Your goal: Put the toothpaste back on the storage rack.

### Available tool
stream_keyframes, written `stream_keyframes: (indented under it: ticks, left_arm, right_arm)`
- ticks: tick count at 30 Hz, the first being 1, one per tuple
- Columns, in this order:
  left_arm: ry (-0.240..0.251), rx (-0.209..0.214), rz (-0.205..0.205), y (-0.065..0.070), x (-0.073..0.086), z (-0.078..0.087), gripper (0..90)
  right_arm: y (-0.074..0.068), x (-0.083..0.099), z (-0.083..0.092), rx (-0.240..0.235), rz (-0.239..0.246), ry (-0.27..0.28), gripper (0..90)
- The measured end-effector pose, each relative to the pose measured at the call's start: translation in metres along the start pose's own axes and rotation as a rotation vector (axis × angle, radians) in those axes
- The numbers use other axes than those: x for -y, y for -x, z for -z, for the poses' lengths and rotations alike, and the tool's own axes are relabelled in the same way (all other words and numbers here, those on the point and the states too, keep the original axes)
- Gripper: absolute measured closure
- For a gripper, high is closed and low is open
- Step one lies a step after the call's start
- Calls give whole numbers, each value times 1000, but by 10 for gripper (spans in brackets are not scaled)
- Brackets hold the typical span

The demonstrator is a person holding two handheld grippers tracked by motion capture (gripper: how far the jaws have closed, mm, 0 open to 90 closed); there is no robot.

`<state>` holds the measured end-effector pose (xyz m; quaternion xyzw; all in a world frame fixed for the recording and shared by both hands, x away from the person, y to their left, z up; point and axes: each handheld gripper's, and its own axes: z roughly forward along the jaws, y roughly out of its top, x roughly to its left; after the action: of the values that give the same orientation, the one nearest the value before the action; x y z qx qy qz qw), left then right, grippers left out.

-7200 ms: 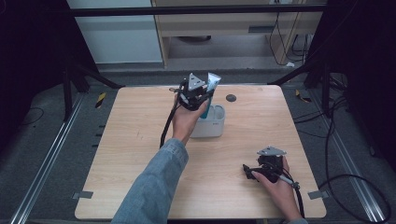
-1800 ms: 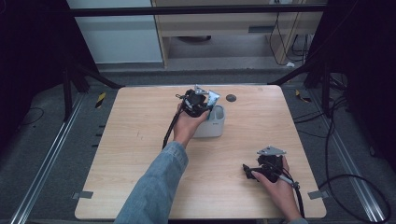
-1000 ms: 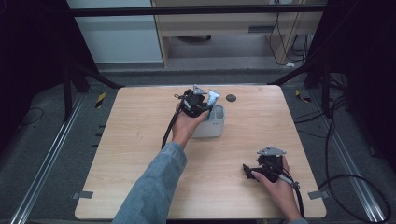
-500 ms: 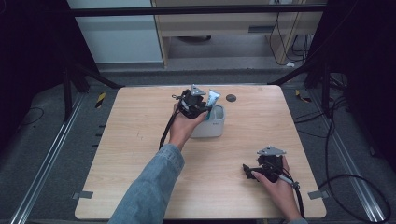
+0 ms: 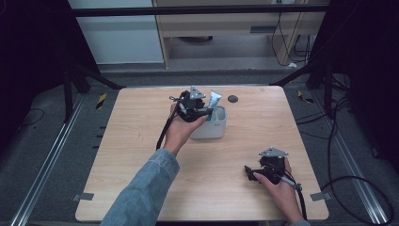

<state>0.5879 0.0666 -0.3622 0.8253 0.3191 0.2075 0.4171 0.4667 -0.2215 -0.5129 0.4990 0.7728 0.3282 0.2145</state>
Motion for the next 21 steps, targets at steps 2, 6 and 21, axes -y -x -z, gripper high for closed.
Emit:
stream_keyframes:
  ticks: [2,6,21]
  left_arm:
    - [-6,6,-6,2,2,1,517]
    - [-14,13,-8,3,7,3,454]
    - [-39,50,14,-1,21,32,122]
  right_arm:
    - [0,0,0,0,0,1,4]
    - [0,0,0,0,0,0,4]
    - [-1,0,0,4,-1,1,6]
